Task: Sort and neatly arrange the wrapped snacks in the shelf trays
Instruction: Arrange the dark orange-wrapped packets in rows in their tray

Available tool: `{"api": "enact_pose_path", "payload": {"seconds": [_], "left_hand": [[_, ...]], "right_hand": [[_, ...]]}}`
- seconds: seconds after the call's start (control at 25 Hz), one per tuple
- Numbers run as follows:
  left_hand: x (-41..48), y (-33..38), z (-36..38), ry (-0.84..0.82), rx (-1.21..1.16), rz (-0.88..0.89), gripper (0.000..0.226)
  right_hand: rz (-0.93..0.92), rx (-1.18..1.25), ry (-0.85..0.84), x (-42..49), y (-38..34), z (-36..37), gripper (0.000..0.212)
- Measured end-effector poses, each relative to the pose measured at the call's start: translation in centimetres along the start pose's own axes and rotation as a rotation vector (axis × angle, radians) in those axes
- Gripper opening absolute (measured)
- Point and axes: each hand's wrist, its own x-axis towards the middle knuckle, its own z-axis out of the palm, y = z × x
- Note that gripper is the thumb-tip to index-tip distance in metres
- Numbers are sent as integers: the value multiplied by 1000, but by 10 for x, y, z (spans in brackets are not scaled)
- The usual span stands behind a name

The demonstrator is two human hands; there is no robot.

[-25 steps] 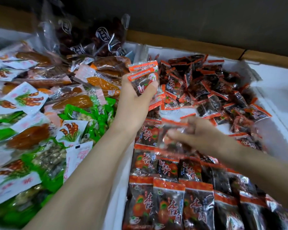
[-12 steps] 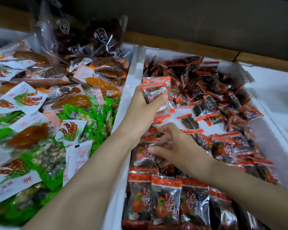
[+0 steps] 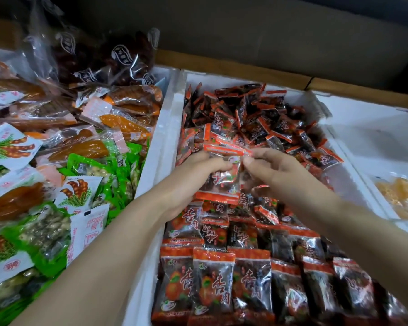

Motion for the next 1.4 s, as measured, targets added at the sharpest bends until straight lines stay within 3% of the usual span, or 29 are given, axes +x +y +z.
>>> {"api": "enact_pose_path", "payload": {"seconds": [0.12, 0.28, 0.48, 0.56, 0.64, 0.76, 0.92, 1.04, 1.16, 1.28, 1.4], "left_hand": [[-3, -6, -4, -71, 69, 69, 17], [-1, -6, -1, 10, 103, 211, 21], [1, -9, -4, -70, 220, 189, 31], [-3, -9, -1, -129, 238, 200, 18], [-5, -7, 0, -91, 201, 251, 19], [-3, -2, -5, 73, 73, 358, 19], [-3, -1, -6, 158, 44, 388, 17], [-6, -2, 2, 113, 22, 309, 21], [-9, -6, 8, 98, 139, 223, 23], [-13, -10, 10, 190, 466, 240, 17], [-19, -11, 9, 243, 480, 245, 12]], "right_hand": [[19, -29, -77, 0, 6, -7, 22], [62, 179, -71, -5, 9, -20, 10], [39, -155, -235, -11, 12, -28, 39], [-5, -178, -172, -10, 14, -27, 32], [-26, -190, -73, -11, 14, -28, 15], [25, -173, 67, -12, 22, -34, 21], [189, 95, 2, -19, 32, -24, 30], [166, -186, -6, -19, 44, -8, 13], [53, -530, 21, -14, 57, -4, 16], [33, -505, -41, -11, 58, -5, 18], [55, -527, -113, -12, 55, -4, 36]]}}
